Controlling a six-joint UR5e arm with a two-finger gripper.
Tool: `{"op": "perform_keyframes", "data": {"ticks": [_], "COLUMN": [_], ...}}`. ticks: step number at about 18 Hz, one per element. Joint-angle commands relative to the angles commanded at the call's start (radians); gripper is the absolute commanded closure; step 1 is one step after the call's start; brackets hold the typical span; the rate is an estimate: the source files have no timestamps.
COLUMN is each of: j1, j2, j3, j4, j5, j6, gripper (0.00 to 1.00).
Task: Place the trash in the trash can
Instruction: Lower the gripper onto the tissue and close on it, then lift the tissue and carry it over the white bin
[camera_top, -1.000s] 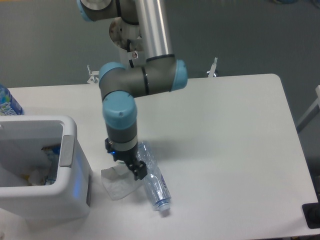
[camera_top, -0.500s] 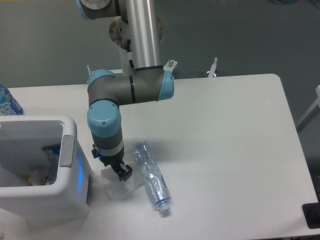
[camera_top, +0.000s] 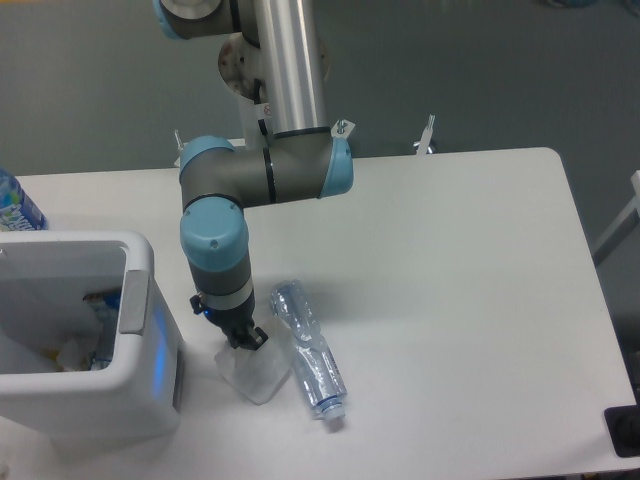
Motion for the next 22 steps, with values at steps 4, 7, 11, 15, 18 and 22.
{"op": "perform_keyframes", "data": {"ticks": [4,7,11,15,18,22], "j1": [0.077,0.135,0.23,0.261,0.25,0.203], "j2": [0.095,0.15,0.206,0.213,0.213,0.241], "j3": [0.0,0.008,0.066,0.19,0.27,0.288], "j4": [0.0,0.002,0.005,0.012,0.012,0.012], "j5": [-0.127,-0.218,-0.346,-0.428,-0.454,-0.496], "j6": [-0.029,-0.031,-0.11,-0.363,-0.556,-0.643], "gripper": [1.0,1.0,1.0,1.0,1.0,1.0]}}
